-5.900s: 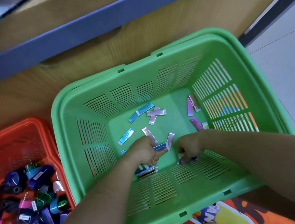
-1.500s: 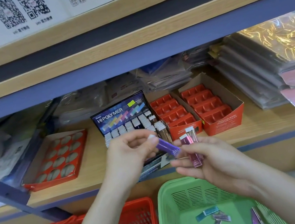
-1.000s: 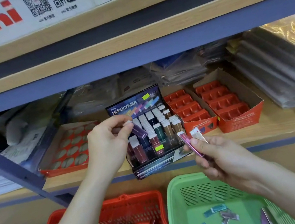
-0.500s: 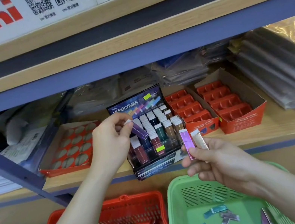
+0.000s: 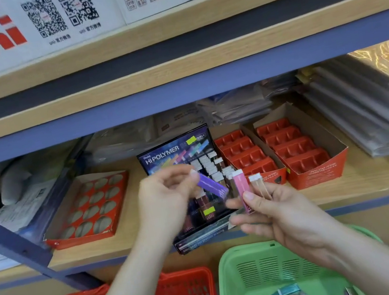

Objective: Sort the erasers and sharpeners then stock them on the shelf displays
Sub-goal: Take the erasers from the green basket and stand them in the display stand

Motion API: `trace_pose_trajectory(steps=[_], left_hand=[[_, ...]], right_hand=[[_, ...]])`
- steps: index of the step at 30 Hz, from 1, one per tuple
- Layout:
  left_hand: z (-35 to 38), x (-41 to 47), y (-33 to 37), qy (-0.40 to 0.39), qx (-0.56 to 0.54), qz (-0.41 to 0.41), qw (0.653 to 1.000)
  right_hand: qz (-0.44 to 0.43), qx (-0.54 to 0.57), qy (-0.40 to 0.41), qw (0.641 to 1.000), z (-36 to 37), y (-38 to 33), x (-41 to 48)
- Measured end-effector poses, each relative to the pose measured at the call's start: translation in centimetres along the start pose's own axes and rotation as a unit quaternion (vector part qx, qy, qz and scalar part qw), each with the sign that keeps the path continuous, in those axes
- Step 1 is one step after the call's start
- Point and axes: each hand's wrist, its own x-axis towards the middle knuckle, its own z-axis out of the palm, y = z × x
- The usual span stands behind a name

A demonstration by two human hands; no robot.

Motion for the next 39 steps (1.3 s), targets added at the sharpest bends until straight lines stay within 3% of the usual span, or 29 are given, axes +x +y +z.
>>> trace_pose_trajectory(steps=[3,10,16,19,24,29,32,39], left_hand=[[-1.3,3.4,0.1,0.048,0.051,0.018,0.997],[-0.4,7.3,-2.0,-0.042,0.277,0.065,0.958],[0.3,8.6,-2.9,-0.082,0.323,0.102,0.937],[-0.3,9.1,-2.5,-0.073,0.292,0.09,0.949],[-3.7,9.2,-2.2,0.012,0.169,0.054,0.984],[-5.8,6.9,-1.7,0.015,0.069,0.016,0.997],[-5.9,5.7,-1.3,-0.017,-0.023,-0.015,0.999],[-5.3,5.7,-1.9,-0.072,-0.059,-0.048,0.994]], right_hand=[[-0.006,-0.031,0.047,0.998,-0.6,-0.6,0.2],[0.0,-0.07,0.067,0.995,-1.4,-0.5,0.7],[0.02,-0.045,0.071,0.996,-1.8,-0.1,1.3],[0.032,-0.031,0.07,0.997,-1.7,0.0,1.5],[0.053,-0.008,0.017,0.998,-1.5,-0.3,1.0],[0.049,-0.06,-0.022,0.997,0.4,-1.9,1.8],[-0.006,-0.172,0.001,0.985,2.9,-2.5,4.1],[-0.111,-0.339,0.025,0.934,6.0,-0.6,7.9]])
